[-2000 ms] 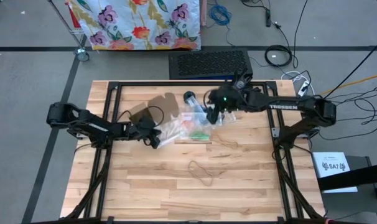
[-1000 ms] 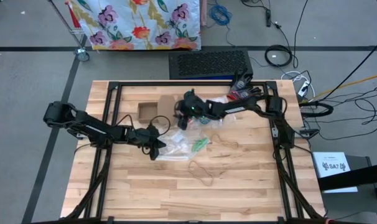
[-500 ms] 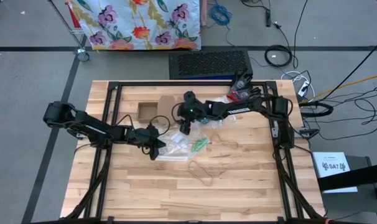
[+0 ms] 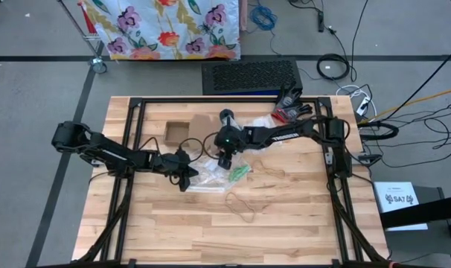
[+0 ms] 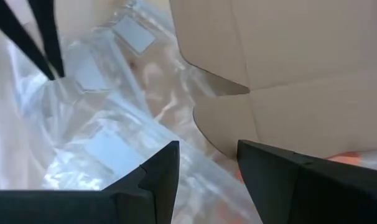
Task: Sort rubber bands
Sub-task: Open the transparent zip bag
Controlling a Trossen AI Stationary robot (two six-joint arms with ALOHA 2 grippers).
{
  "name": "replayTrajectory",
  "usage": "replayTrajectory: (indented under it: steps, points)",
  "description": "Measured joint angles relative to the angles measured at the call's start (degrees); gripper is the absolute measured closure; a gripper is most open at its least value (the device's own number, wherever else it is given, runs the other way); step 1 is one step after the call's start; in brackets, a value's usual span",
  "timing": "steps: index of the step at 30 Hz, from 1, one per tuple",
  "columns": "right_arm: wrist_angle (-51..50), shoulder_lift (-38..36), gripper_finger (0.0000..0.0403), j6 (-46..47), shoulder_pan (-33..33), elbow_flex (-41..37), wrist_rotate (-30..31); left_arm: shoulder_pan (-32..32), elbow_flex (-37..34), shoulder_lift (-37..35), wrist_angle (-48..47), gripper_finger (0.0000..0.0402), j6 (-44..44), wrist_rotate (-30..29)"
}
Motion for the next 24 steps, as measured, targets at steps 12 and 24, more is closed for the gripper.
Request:
replayTrajectory:
  steps: [12,24]
  points:
    - [0.1,0.0,0.0250,0.6,3.3,0.0,0.8,0.0,0.0,0.0,0.0,0.0381,-0.1,0.0]
    - [0.1,0.0,0.0250,0.4,4.3,0.0,1.8,0.0,0.0,0.0,0.0,0.0381,-0.2,0.0]
